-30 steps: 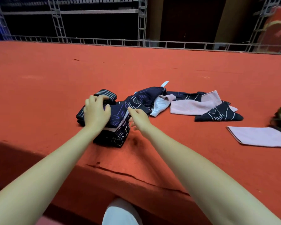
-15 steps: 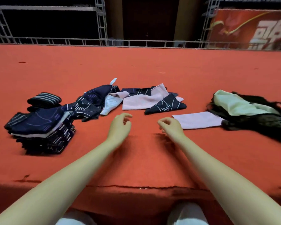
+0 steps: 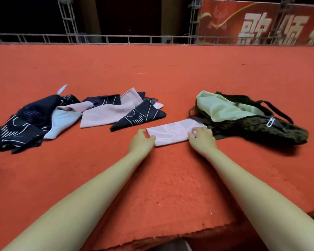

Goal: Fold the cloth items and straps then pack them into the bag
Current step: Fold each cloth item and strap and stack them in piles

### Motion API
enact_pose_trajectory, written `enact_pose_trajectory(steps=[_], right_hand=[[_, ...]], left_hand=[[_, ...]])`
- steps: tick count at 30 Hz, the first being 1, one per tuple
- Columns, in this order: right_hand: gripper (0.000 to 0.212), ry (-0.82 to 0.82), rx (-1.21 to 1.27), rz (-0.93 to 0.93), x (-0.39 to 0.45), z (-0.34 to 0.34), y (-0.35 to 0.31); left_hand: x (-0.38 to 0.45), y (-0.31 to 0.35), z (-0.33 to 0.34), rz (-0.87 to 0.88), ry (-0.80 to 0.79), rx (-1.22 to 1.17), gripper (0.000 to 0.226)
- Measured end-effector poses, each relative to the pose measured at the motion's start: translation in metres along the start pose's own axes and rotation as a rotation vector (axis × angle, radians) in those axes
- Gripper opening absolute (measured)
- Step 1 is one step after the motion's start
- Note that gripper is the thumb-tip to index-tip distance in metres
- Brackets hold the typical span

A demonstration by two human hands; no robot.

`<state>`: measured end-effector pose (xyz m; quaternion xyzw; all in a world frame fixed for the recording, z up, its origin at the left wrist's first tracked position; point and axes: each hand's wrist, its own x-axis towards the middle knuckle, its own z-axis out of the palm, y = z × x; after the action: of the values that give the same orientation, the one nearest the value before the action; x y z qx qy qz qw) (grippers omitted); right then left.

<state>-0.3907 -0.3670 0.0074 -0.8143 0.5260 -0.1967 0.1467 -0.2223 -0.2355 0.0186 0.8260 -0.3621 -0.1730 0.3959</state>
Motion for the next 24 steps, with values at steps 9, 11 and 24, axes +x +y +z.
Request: enact_pose_trajectory(steps=[9, 11, 24], right_hand=[[0.052, -0.007, -0.107, 0.168, 0.031, 0.000, 0.008], [0.050, -0.019, 0.005, 0.202, 0.030, -0.004, 0.001], [0.062, -0.086, 0.929, 0.084, -0.076, 0.028, -0.112]], left_hand=[[0.009, 0.012, 0.023, 0.020, -0.006, 0.113, 0.062], [0.004, 0.016, 0.022, 0.053, -0.052, 0.052, 0.059], [-0.056, -0.056, -0.099, 0.232, 0.211, -0.093, 0.043]])
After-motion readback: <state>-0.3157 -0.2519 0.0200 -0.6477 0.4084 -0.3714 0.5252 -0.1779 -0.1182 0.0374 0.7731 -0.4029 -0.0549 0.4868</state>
